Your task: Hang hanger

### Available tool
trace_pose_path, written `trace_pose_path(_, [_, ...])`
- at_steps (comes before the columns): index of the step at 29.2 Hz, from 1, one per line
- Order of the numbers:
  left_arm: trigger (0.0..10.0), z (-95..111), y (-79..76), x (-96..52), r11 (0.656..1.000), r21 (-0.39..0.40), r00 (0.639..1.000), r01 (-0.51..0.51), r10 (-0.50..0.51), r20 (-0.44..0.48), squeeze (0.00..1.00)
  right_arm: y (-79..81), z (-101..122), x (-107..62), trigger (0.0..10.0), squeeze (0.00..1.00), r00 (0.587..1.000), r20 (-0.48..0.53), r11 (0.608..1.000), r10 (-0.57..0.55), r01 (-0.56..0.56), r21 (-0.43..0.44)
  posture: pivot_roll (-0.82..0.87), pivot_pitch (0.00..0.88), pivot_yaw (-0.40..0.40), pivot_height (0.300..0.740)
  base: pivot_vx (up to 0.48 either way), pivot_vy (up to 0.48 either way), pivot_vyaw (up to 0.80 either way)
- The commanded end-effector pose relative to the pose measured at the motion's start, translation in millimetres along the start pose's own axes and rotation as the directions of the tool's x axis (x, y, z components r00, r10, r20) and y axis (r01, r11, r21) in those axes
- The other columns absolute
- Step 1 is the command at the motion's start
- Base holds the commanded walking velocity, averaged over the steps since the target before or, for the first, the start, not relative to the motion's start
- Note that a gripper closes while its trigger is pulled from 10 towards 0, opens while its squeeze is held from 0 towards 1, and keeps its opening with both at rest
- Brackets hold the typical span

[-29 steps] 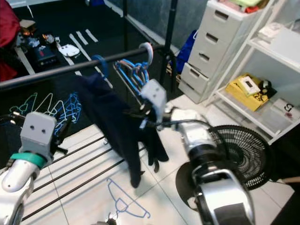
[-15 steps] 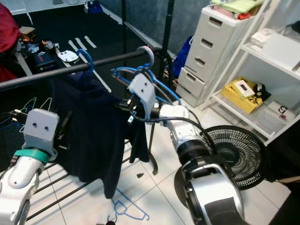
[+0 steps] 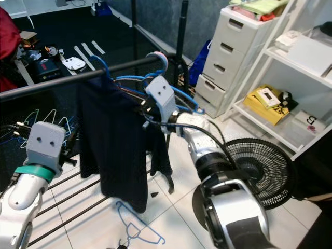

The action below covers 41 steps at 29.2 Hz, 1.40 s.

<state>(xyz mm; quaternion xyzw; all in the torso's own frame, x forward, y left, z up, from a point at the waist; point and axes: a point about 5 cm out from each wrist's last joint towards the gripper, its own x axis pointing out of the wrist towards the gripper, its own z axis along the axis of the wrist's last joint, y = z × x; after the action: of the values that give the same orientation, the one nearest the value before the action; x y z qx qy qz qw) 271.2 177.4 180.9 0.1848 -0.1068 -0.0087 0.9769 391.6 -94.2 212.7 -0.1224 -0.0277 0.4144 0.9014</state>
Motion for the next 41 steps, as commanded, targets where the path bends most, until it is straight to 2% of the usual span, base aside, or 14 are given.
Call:
trace_pose_path(1, [10.0, -1, -0.5, -0.2, 1.0, 0.003, 1.0, 0.02, -0.02, -0.002, 0.0, -1.6, 4, -1.3, 10.0, 0.37, 0.998, 0.05, 0.999, -0.026, 0.024, 0.033, 0.05, 0.025, 0.08, 0.74, 0.0, 0.0, 0.0])
trace_pose_path(4, [10.0, 0, -1.2, 0.1, 1.0, 0.002, 1.0, 0.027, -0.027, 0.0, 0.0, -1.8, 3, -1.6, 10.0, 0.46, 0.998, 0.052, 0.998, -0.02, 0.017, 0.059, 0.05, 0.028, 0.079, 0.74, 0.0, 0.0, 0.0])
trace_pose_path(9, [10.0, 0, -1.6, -0.5, 1.0, 0.001, 1.0, 0.028, -0.028, -0.002, 0.0, -0.9, 4, -1.5, 10.0, 0.48, 0.999, 0.054, 0.999, -0.003, 0.0, 0.054, 0.06, 0.028, 0.078, 0.74, 0.0, 0.0, 0.0])
trace_pose_path(10, [10.0, 0, -1.9, -1.5, 1.0, 0.0, 1.0, 0.029, -0.029, -0.005, 0.0, 2.0, 4, -1.5, 10.0, 0.0, 0.998, 0.06, 0.999, 0.024, -0.027, 0.044, 0.06, 0.033, 0.077, 0.74, 0.0, 0.0, 0.0])
trace_pose_path(20, [10.0, 1, -6.3, -1.2, 0.999, -0.009, 0.999, 0.04, -0.04, -0.007, 0.0, 23.5, -29, -10.0, 10.0, 0.0, 0.997, -0.032, 0.995, 0.07, -0.067, 0.074, 0.05, 0.048, 0.079, 0.74, 0.0, 0.0, 0.0])
trace_pose_path(27, [10.0, 0, -7.8, -1.7, 0.999, -0.012, 0.999, 0.045, -0.045, -0.01, 0.0, 27.0, -39, -12.7, 10.0, 0.0, 0.998, -0.048, 0.997, 0.046, -0.042, 0.071, 0.05, 0.054, 0.083, 0.74, 0.0, 0.0, 0.0])
trace_pose_path(28, [10.0, 0, -8.0, -1.8, 0.999, -0.012, 0.999, 0.047, -0.047, -0.01, 0.0, 26.7, -38, -13.4, 10.0, 1.0, 0.998, -0.042, 0.996, 0.052, -0.049, 0.076, 0.05, 0.053, 0.083, 0.74, 0.0, 0.0, 0.0])
trace_pose_path(32, [10.0, 0, -8.1, -1.1, 0.999, -0.013, 0.999, 0.048, -0.048, -0.009, 0.0, 25.1, -34, -13.6, 10.0, 1.0, 0.998, -0.028, 0.996, 0.058, -0.056, 0.069, 0.05, 0.054, 0.082, 0.74, 0.0, 0.0, 0.0])
trace_pose_path(33, [10.0, 1, -8.2, -0.8, 0.999, -0.014, 0.999, 0.047, -0.047, -0.008, 0.0, 24.6, -31, -14.0, 10.0, 0.0, 0.998, -0.016, 0.997, 0.054, -0.053, 0.057, 0.05, 0.055, 0.081, 0.74, 0.0, 0.0, 0.0])
trace_pose_path(37, [10.0, 2, -8.2, -0.5, 0.999, -0.015, 0.999, 0.047, -0.047, -0.005, 0.0, 24.2, -28, -14.3, 10.0, 0.0, 0.999, 0.003, 0.998, 0.042, -0.042, 0.042, 0.05, 0.055, 0.081, 0.74, 0.0, 0.0, 0.0])
trace_pose_path(38, [10.0, 5, -7.7, 0.0, 0.999, -0.023, 0.999, 0.042, -0.042, 0.005, 0.0, 24.2, -20, -17.1, 10.0, 0.0, 0.998, 0.063, 1.0, -0.022, 0.022, 0.007, 0.06, 0.056, 0.074, 0.74, 0.0, 0.0, 0.0])
trace_pose_path(39, [10.0, 5, -7.7, 0.0, 0.999, -0.023, 0.999, 0.042, -0.042, 0.005, 0.0, 24.2, -20, -17.1, 10.0, 0.0, 0.998, 0.063, 1.0, -0.022, 0.022, 0.007, 0.06, 0.056, 0.074, 0.74, 0.0, 0.0, 0.0])
trace_pose_path(40, [10.0, 11, -6.4, 0.8, 0.999, -0.033, 0.999, 0.033, -0.032, 0.021, 0.0, 36.6, -13, -23.4, 10.0, 0.0, 0.988, 0.142, 0.998, -0.06, 0.058, 0.022, 0.06, 0.061, 0.069, 0.74, 0.0, 0.0, 0.0])
trace_pose_path(41, [10.0, 11, -6.4, 0.8, 0.999, -0.033, 0.999, 0.033, -0.032, 0.021, 0.0, 36.6, -13, -23.4, 10.0, 0.0, 0.988, 0.142, 0.998, -0.06, 0.058, 0.022, 0.06, 0.061, 0.069, 0.74, 0.0, 0.0, 0.0])
